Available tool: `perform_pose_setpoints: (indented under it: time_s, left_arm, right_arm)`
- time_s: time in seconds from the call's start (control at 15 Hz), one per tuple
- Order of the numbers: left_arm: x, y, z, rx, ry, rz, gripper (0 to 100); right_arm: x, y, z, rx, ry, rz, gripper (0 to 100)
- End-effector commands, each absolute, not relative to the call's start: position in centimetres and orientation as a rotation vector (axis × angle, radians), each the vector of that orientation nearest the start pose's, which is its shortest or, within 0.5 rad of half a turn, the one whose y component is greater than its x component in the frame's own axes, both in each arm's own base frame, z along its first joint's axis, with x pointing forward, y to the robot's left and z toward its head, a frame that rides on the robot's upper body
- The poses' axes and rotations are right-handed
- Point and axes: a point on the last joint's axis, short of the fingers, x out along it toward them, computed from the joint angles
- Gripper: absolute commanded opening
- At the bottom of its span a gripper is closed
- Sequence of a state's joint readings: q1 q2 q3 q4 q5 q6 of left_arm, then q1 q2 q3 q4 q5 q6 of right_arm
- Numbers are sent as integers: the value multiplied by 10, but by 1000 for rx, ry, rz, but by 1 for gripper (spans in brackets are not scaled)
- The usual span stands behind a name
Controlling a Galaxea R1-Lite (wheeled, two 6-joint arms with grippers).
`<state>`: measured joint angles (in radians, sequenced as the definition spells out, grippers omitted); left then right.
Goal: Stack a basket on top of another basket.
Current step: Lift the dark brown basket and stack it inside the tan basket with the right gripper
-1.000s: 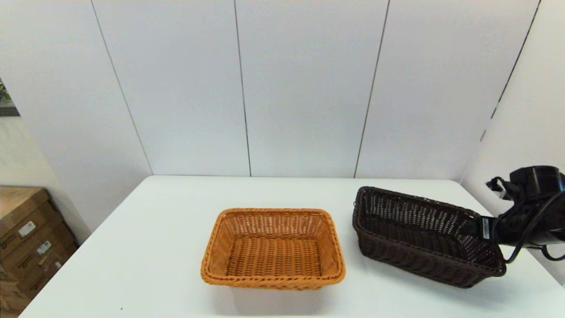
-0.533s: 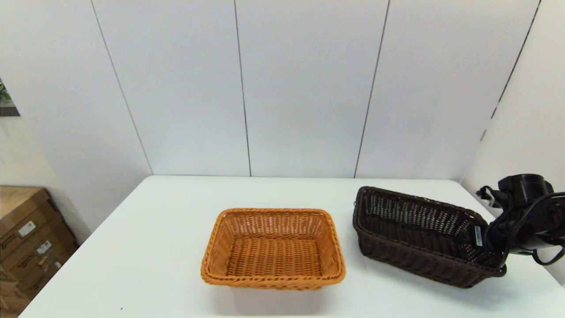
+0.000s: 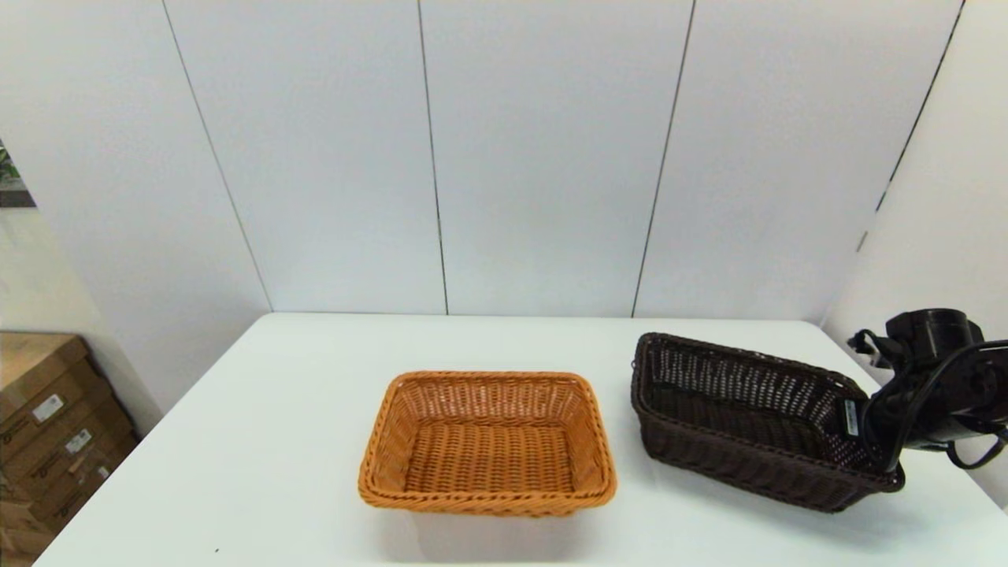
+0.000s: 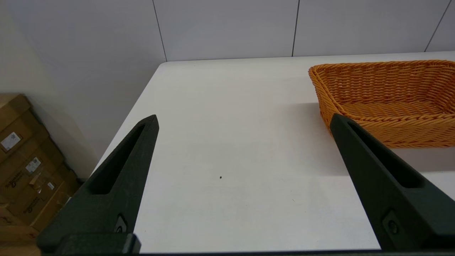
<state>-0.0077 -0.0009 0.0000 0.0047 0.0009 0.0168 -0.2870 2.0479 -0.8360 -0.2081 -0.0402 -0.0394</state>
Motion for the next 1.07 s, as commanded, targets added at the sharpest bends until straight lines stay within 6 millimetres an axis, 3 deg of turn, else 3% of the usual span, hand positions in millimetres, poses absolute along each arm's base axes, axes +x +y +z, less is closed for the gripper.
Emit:
perform_pose_setpoints:
  time_s: [0.07, 0.33, 0.53, 0.87, 1.07]
  left_arm:
    - [-23, 0, 75, 17, 5, -6, 100]
    - [-23, 0, 75, 17, 5, -6, 100]
    - [-23, 0, 75, 17, 5, -6, 100]
    - [-23, 0, 75, 17, 5, -6, 100]
    - [-23, 0, 75, 17, 5, -6, 100]
  right_arm:
    - [313, -93, 47, 85, 987, -281, 0]
    - [316, -97, 52, 88, 964, -292, 0]
    - [317, -105, 68, 98, 907, -319, 0]
    - [313, -123, 109, 105, 777, -369, 0]
    - [304, -122, 133, 111, 708, -358, 0]
